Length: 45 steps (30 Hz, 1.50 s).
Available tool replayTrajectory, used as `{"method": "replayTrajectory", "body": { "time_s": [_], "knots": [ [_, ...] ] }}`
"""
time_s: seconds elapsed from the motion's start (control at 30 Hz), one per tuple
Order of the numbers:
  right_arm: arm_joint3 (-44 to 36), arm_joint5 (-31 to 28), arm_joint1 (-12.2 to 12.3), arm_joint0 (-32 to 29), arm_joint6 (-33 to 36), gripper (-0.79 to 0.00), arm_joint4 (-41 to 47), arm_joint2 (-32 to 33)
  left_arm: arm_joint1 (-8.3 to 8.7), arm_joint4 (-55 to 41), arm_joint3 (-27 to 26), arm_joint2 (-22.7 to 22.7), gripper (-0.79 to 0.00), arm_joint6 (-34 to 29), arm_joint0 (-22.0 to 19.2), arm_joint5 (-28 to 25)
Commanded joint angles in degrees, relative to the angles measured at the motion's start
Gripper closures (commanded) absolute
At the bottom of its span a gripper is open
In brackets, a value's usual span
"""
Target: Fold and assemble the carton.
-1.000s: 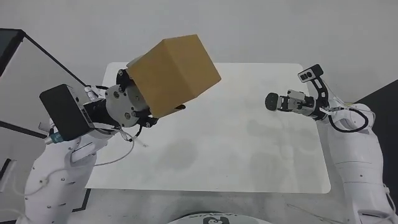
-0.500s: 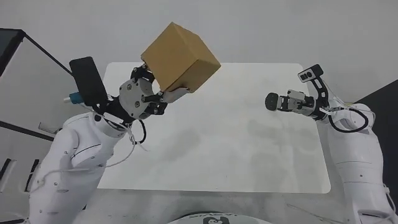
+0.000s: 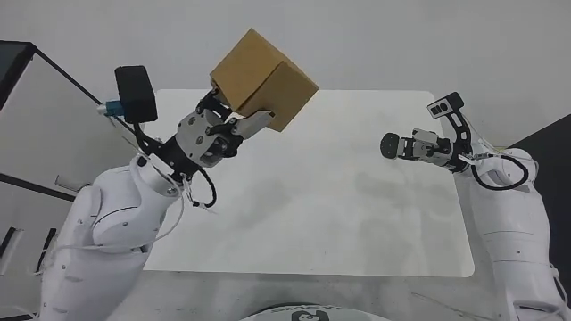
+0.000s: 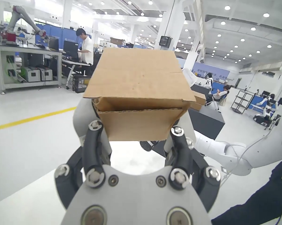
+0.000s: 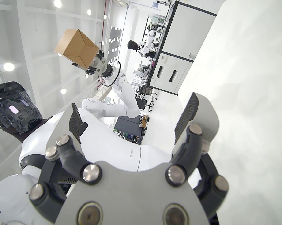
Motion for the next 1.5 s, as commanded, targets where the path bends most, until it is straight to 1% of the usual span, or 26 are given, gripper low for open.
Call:
{"method": "replayTrajectory", "body": {
  "time_s": [0.0,0.1,0.13,0.2,0.23,0.5,0.57,0.7,0.9,1.2,1.37,1.47],
  "knots": [
    [0.0,0.0,0.0,0.0,0.0,-0.785,0.0,0.0,-0.1,-7.2,-0.38,0.22,0.0,-2.52,0.16,3.23],
    [0.0,0.0,0.0,0.0,0.0,-0.785,0.0,0.0,-0.28,-15.83,-0.89,-0.65,0.0,-4.33,-0.2,7.46],
    [0.0,0.0,0.0,0.0,0.0,-0.785,0.0,0.0,-0.35,-17.52,-1.12,-1.33,0.0,-3.97,-0.62,7.54],
    [0.0,0.0,0.0,0.0,0.0,-0.785,0.0,0.0,-0.27,-16.29,-0.88,-2.25,0.0,-5.2,-0.75,7.66],
    [0.0,0.0,0.0,0.0,0.0,-0.785,0.0,0.0,-0.32,-15.84,-1.11,-2.58,0.0,-4.42,-0.79,7.1],
    [0.0,0.0,0.0,0.0,0.0,-0.785,0.0,0.0,-0.38,-16.42,-1.08,-2.37,0.0,-4.21,-0.62,7.12],
    [0.0,0.0,0.0,0.0,0.0,-0.785,0.0,0.0,-0.54,-19.42,-1.12,-1.88,0.0,-4.05,-0.27,6.69],
    [0.0,0.0,0.0,0.0,0.0,-0.785,0.0,0.0,-0.71,-26.03,-0.92,-1.97,0.0,-5.65,-0.1,7.58],
    [0.0,0.0,0.0,0.0,0.0,-0.785,0.0,0.0,-0.66,-30.28,-0.25,-3.07,0.0,-10.12,-0.1,9.71],
    [0.0,0.0,0.0,0.0,0.0,-0.785,0.0,0.0,-0.87,-38.73,0.94,-2.68,0.0,-14.88,-0.92,8.6],
    [0.0,0.0,0.0,0.0,0.0,-0.785,0.0,0.0,-1.07,-44.73,1.75,-2.02,0.0,-16.76,-0.93,7.66],
    [0.0,0.0,0.0,0.0,0.0,-0.785,0.0,0.0,-1.17,-48.19,2.44,-2.4,0.0,-16.46,-0.65,9.37]
  ]
}}
